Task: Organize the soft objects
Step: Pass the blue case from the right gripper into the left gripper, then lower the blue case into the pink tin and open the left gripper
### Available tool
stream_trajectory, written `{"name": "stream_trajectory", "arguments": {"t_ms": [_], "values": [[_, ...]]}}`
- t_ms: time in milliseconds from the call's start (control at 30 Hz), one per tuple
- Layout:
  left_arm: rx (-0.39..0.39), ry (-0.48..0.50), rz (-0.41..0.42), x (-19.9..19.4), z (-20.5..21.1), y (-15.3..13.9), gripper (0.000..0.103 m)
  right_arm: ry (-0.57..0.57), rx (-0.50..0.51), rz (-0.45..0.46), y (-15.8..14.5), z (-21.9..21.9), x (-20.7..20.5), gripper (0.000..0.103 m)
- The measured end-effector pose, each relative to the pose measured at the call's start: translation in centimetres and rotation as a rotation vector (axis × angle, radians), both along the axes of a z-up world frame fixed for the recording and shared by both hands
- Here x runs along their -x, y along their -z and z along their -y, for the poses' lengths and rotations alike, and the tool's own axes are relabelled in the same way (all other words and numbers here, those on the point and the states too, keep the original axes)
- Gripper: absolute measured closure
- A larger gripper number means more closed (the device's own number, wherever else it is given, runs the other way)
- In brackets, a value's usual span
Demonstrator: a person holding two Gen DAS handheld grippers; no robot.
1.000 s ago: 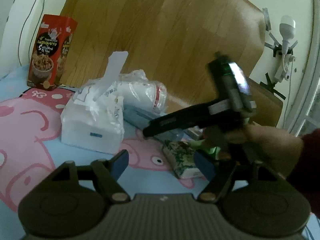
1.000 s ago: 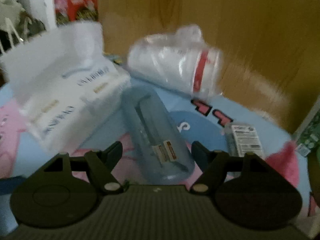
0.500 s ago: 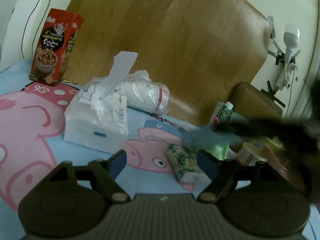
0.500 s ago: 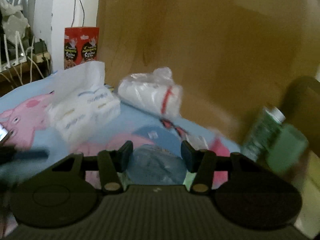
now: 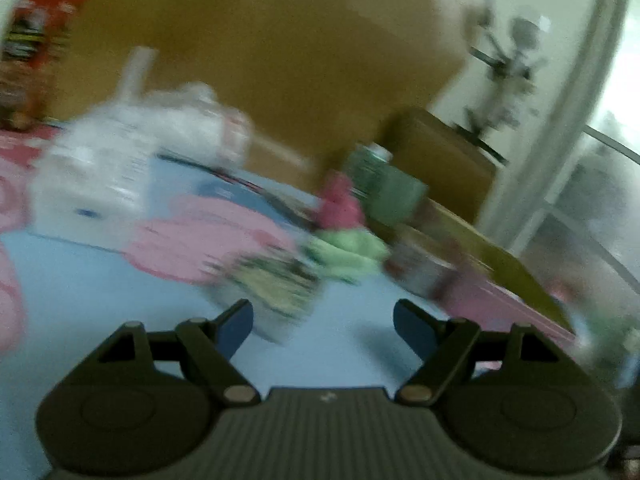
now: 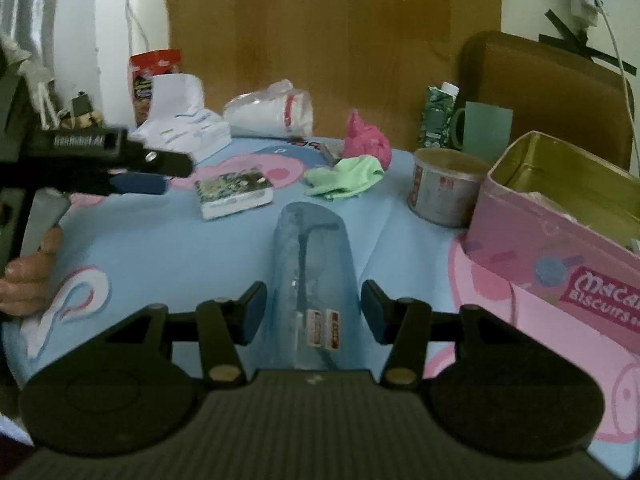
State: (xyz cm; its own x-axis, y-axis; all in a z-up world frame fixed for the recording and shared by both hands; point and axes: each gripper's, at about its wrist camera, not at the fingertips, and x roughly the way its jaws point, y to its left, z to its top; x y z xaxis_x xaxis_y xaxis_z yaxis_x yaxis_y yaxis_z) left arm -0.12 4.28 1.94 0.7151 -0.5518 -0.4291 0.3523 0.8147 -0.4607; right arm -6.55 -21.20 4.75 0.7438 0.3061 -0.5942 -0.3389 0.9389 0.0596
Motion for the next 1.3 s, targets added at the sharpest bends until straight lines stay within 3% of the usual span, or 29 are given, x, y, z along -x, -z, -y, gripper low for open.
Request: {"name": "stream_trajectory", "arguments": {"t_ms": [167, 333, 367, 400, 500, 633, 800, 1033, 1133, 1200, 1233, 1300], "values": [[-0.005, 0.147, -0.113, 0.1, 5.1, -0.4, 0.023, -0.008, -0.023, -0.032, 1.2, 0.7, 0.6, 0.043], [-0.004, 0.232, -0.263, -1.2, 9.5, 1.7, 0.024, -0.003, -0.080, -0.021, 2.2, 1.3, 1.2, 0.046], [0.001, 0.226, -0.247, -1.1, 10.0, 1.8, 0.024, -0.004, -0.082, -0.011, 2.3, 1.3, 1.4, 0.047], [-0.025, 0.217, -0.245, -1.1, 10.7, 1.6, 0.031, -0.003, -0.084, 0.002, 2.2, 1.3, 1.5, 0.047], [-0.022, 0.239, -0.210, -1.8, 12.2, 0.0, 0.033, 0.037, -0.048, 0.095, 1.3, 1.6, 2.3, 0.047], [-0.052, 0.294, -0.093, -2.3, 15.5, -3.9, 0.034, 0.109, -0.065, 0.219, -0.7, 3.8, 2.4, 0.047], [-0.091, 0.370, 0.018, -4.5, 22.1, -7.1, 0.034, 0.229, -0.013, 0.346, -2.7, 7.1, 0.6, 0.047], [-0.144, 0.431, 0.050, -8.7, 30.4, -6.3, 0.034, 0.400, 0.010, 0.321, -2.1, 13.0, -4.5, 0.047], [-0.187, 0.409, 0.045, -9.8, 31.9, -5.0, 0.032, 0.446, 0.065, 0.281, -0.9, 14.1, -6.8, 0.047], [-0.171, 0.392, 0.029, -10.3, 31.6, -4.6, 0.031, 0.478, 0.111, 0.261, -0.2, 14.6, -8.3, 0.045], [-0.157, 0.389, 0.025, -10.3, 31.1, -4.5, 0.031, 0.504, 0.126, 0.268, 0.1, 14.8, -8.8, 0.041], [-0.147, 0.370, 0.041, -10.2, 29.9, -4.7, 0.030, 0.536, 0.121, 0.283, 0.3, 15.3, -9.1, 0.025]]}}
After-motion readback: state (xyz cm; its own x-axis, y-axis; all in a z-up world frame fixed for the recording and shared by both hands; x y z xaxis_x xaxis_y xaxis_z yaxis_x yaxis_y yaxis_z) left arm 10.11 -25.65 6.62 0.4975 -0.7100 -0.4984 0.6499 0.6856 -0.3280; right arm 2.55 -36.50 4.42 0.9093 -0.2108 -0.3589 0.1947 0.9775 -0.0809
